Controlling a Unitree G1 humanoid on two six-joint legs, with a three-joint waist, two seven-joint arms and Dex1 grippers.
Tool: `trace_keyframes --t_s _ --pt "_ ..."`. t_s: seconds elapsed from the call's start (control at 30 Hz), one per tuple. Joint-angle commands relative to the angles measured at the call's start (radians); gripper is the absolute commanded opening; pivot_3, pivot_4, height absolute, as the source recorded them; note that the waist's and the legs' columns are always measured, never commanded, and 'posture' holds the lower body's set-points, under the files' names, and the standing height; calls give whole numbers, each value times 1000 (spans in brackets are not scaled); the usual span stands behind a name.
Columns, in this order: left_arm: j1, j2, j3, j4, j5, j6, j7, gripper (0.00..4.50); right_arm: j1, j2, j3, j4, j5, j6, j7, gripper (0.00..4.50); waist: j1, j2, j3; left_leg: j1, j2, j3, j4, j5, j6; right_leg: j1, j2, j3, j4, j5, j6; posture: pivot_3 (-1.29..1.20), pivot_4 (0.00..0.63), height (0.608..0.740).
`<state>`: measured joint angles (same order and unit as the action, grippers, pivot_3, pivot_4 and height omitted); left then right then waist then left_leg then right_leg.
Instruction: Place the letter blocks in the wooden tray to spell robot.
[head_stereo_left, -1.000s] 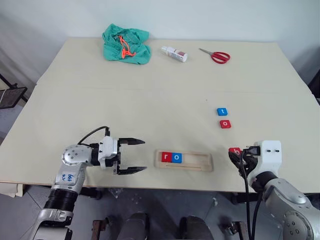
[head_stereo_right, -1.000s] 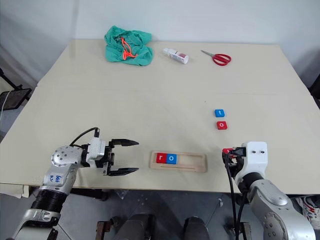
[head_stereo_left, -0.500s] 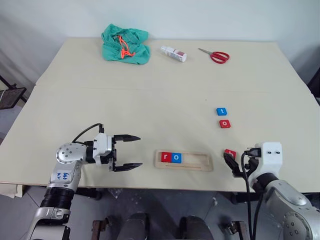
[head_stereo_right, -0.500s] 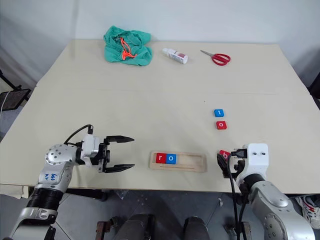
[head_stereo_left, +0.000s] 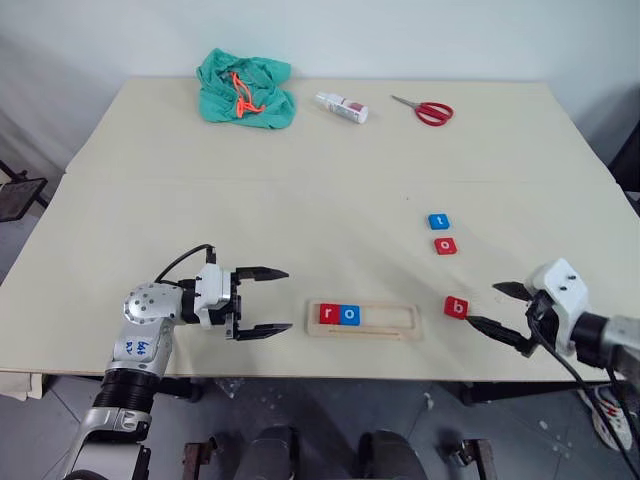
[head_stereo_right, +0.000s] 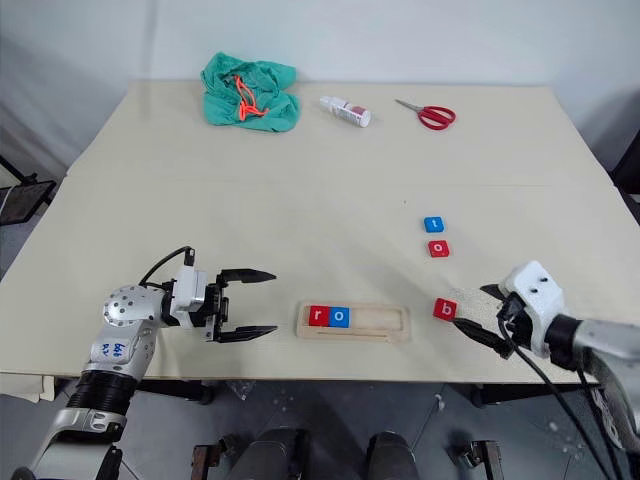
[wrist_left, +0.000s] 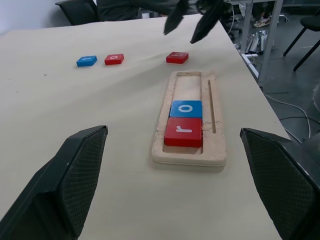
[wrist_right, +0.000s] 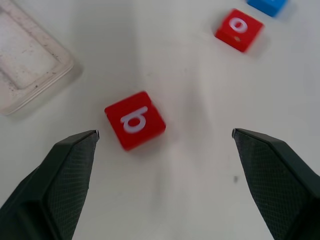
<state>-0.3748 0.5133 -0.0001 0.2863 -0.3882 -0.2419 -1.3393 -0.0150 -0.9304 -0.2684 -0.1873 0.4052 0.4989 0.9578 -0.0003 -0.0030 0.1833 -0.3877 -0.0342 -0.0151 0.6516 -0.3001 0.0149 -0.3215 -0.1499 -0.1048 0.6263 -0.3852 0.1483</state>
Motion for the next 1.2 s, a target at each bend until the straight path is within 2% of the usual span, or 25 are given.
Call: trace_keyframes --t_s 0.03,0.17,0.47,0.57,0.8,1.0,1.2 --pt "40 24 20 -49 -19 2 -5 4500 -65 -23 59 68 -18 -61 87 4465 1 0 0 0 0 -1 0 0 0 0 0 -1 0 0 0 0 150 740" --pt "84 43 36 -96 -22 12 15 4500 -141 -18 129 144 -54 -108 133 4465 4 0 0 -1 0 -1 0 0 0 0 0 -1 -1 0 0 0 150 740" --pt "142 68 58 -169 -26 37 54 4500 -151 -8 193 195 -112 -182 162 4465 21 0 0 -2 0 -1 2 0 0 0 -1 -1 -1 0 0 0 150 740" --pt "144 68 56 -176 -26 41 60 4500 -153 -6 203 203 -125 -187 162 3883 22 0 0 -2 0 -1 2 0 0 0 -1 -1 -1 0 0 0 150 740" --pt "134 66 53 -171 -24 42 67 4500 -160 -4 196 201 -125 -178 163 1482 23 0 0 -2 0 -1 2 0 0 0 -1 -2 -1 0 0 0 150 740" --pt "121 67 47 -157 -30 40 41 4500 -193 -19 151 68 -47 -71 153 1469 24 0 0 -2 0 -1 2 0 0 0 -1 -2 -1 0 0 0 150 740" --pt "94 56 38 -123 -22 28 23 4500 -293 -48 225 -90 -7 98 172 1469 22 0 0 -2 1 -1 2 0 0 0 0 -2 -1 0 0 0 150 740"
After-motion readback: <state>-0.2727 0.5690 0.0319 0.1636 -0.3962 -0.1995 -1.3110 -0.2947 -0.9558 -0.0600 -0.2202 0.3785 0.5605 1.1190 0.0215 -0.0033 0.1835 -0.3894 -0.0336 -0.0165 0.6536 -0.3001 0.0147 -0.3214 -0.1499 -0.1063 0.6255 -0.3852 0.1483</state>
